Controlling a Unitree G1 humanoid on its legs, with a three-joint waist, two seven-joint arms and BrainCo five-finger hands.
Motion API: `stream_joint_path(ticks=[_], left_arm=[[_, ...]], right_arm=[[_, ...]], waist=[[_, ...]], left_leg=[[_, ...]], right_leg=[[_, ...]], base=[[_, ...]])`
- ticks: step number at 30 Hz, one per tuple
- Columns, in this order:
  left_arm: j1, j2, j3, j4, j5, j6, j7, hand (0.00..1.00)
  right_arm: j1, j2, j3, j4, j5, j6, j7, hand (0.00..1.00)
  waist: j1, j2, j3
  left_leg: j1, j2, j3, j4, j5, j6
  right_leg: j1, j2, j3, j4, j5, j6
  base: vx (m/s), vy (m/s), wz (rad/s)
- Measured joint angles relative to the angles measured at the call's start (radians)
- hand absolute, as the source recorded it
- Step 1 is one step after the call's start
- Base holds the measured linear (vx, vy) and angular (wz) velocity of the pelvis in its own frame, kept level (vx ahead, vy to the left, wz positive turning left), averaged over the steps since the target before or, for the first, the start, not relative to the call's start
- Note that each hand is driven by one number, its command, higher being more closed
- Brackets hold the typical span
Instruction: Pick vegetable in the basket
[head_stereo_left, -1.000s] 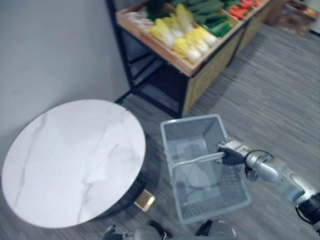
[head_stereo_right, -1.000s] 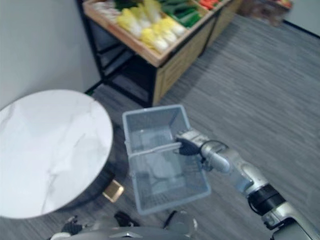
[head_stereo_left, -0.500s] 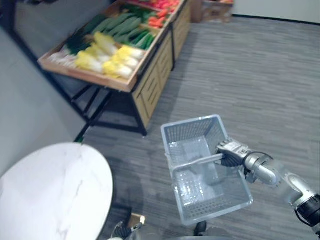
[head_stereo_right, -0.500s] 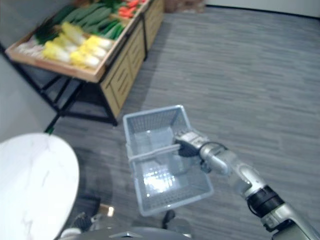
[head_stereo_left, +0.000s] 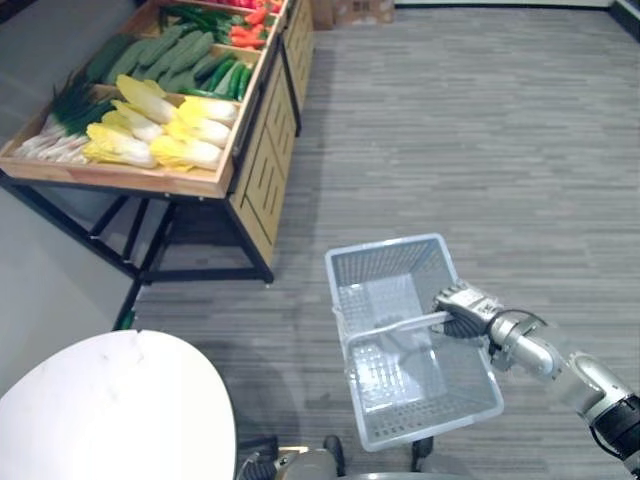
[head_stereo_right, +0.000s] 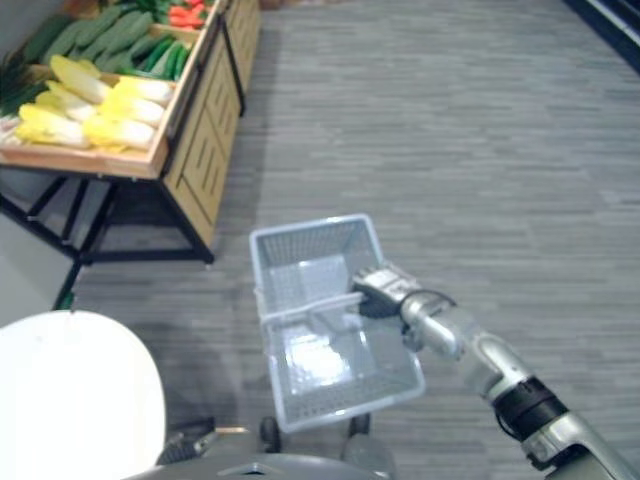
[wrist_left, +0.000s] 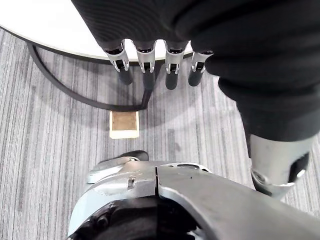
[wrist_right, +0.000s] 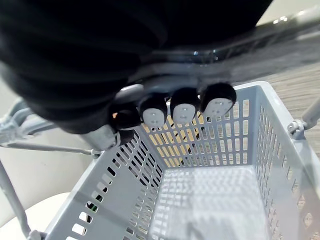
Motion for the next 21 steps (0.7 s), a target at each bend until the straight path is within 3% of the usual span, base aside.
stream_joint_path(ticks=[3,6,7,8,9,10,11,14,15,18,20,21], left_arm=[[0.0,0.015,-0.041,-0.005,0.0,0.0,-0.006,0.0],[-0.001,0.04,-0.09,-0.004,0.0,-0.001,-0.016,0.0],[-0.001,0.055,-0.101,-0.004,0.0,0.0,-0.019,0.0],[-0.001,0.061,-0.108,-0.004,0.0,-0.001,-0.021,0.0],[-0.002,0.07,-0.12,-0.006,0.0,0.0,-0.025,0.0],[-0.002,0.071,-0.127,-0.006,0.0,0.0,-0.025,0.0],[-0.008,0.075,-0.13,-0.005,-0.001,0.002,-0.025,0.0],[-0.035,0.071,-0.134,0.007,-0.001,0.007,-0.028,0.0],[-0.039,0.067,-0.134,0.002,0.0,0.007,-0.03,0.0],[-0.041,0.067,-0.132,-0.007,0.006,0.007,-0.033,0.0],[-0.033,0.077,-0.116,-0.016,0.037,0.007,-0.033,0.0],[-0.035,0.08,-0.106,-0.015,0.041,0.009,-0.032,0.0]], right_arm=[[0.019,0.015,-0.038,0.013,0.0,0.003,-0.003,1.0],[0.021,0.017,-0.038,0.019,-0.009,0.011,-0.007,1.0],[0.021,0.019,-0.039,0.018,-0.02,0.01,-0.008,1.0],[0.021,0.02,-0.039,0.018,-0.024,0.01,-0.008,1.0],[0.023,0.027,-0.039,0.018,-0.037,0.009,-0.008,1.0],[0.023,0.038,-0.04,0.019,-0.04,0.009,-0.008,1.0],[0.024,0.056,-0.047,0.019,-0.04,0.009,-0.008,1.0],[0.026,0.086,-0.092,0.018,-0.037,-0.001,-0.008,1.0],[0.027,0.087,-0.107,0.019,-0.037,-0.001,-0.008,1.0],[0.032,0.087,-0.134,0.018,-0.038,0.001,-0.008,1.0],[0.073,0.088,-0.178,0.013,-0.038,0.001,-0.01,1.0],[0.088,0.088,-0.196,0.011,-0.038,0.002,-0.01,1.0]], waist=[[-0.003,-0.006,0.004],[-0.011,-0.012,0.024],[-0.013,-0.026,0.036],[-0.015,-0.03,0.039],[-0.024,-0.027,0.048],[-0.031,-0.033,0.049],[-0.036,-0.035,0.051],[-0.044,-0.024,0.06],[-0.049,-0.026,0.063],[-0.065,-0.014,0.079],[-0.066,-0.042,0.077],[-0.065,-0.041,0.077]], left_leg=[[0.023,-0.016,0.0,0.006,-0.026,0.038],[0.066,-0.023,0.005,0.016,-0.071,0.066],[0.097,-0.036,0.005,0.016,-0.081,0.076],[0.109,-0.038,0.004,0.016,-0.086,0.081],[0.13,-0.038,-0.001,0.015,-0.095,0.092],[0.142,-0.038,-0.004,0.015,-0.102,0.096],[0.145,-0.033,-0.009,0.015,-0.109,0.103],[0.147,-0.024,-0.033,0.006,-0.133,0.096],[0.152,-0.017,-0.043,0.009,-0.139,0.079],[0.182,0.008,-0.081,0.0,-0.159,0.039],[0.25,0.024,-0.125,-0.02,-0.199,-0.025],[0.264,0.037,-0.142,-0.011,-0.213,-0.043]], right_leg=[[-0.066,-0.03,0.016,0.188,-0.083,0.012],[-0.195,-0.056,0.047,0.532,-0.091,-0.002],[-0.243,-0.079,0.05,0.669,-0.066,-0.058],[-0.264,-0.087,0.053,0.719,-0.046,-0.085],[-0.302,-0.097,0.059,0.804,-0.012,-0.095],[-0.323,-0.1,0.058,0.841,-0.031,-0.099],[-0.346,-0.092,0.05,0.836,-0.073,-0.093],[-0.367,-0.071,0.003,0.593,-0.07,-0.083],[-0.363,-0.059,0.006,0.446,-0.053,-0.058],[-0.354,-0.042,0.029,0.198,-0.017,-0.015],[-0.329,-0.043,0.049,0.12,-0.01,-0.008],[-0.331,-0.041,0.055,0.151,0.072,-0.004]], base=[[0.05,0.104,-0.05],[-0.02,0.114,-0.05],[0.04,0.102,0.03],[0.06,0.088,0.07],[0.12,0.063,0.1],[0.17,0.042,0.11],[0.29,0.027,0.15],[0.31,-0.037,0.21],[0.4,-0.119,0.31],[0.42,-0.177,0.54],[0.65,-0.371,0.67],[0.57,-0.351,0.65]])
